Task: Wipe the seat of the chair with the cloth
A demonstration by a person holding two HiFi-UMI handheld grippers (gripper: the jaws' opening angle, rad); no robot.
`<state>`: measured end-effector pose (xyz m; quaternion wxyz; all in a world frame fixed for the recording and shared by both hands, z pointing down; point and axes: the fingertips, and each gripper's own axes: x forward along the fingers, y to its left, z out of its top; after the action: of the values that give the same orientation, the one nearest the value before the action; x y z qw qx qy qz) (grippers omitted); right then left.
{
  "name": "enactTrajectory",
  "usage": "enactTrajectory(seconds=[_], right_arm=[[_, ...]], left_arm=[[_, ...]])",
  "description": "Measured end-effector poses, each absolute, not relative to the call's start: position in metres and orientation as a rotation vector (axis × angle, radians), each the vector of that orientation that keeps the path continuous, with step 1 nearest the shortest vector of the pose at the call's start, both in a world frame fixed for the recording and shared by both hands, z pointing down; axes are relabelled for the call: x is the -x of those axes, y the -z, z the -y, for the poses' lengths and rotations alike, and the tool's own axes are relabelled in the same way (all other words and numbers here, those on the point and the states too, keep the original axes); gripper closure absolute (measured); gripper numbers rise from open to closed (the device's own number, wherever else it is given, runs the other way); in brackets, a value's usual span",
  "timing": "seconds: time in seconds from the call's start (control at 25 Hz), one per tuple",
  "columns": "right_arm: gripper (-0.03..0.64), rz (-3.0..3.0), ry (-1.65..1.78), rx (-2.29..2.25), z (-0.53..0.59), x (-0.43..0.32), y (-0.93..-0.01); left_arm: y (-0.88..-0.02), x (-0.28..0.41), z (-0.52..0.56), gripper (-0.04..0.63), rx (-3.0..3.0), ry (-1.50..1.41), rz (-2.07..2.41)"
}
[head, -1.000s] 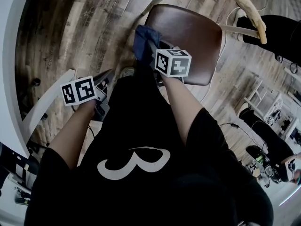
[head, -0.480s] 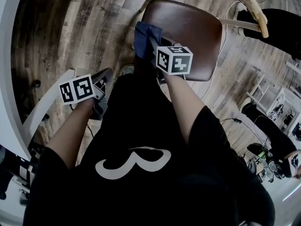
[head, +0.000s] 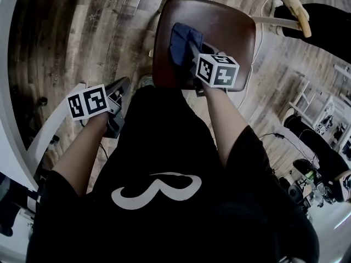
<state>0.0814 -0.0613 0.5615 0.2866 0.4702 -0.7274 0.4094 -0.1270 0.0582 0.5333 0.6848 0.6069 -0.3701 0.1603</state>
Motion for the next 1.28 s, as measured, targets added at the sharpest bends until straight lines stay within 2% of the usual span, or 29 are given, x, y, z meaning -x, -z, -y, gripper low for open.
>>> enactTrajectory(seconds=[0.76,1.28], right_arm=[[0.561,1.77,-0.85,-1.332,0.051,-0.234,-0.563],[0.561,1.581,-0.897,-1.54,0.039,-0.324,-0.562]], left_arm=[[-0.538,0.112,-0.046,0.583,-1.374,-0.428,0.803],[-0.546,0.1,-0.051,0.583,-1.373,-0.466,0.773]])
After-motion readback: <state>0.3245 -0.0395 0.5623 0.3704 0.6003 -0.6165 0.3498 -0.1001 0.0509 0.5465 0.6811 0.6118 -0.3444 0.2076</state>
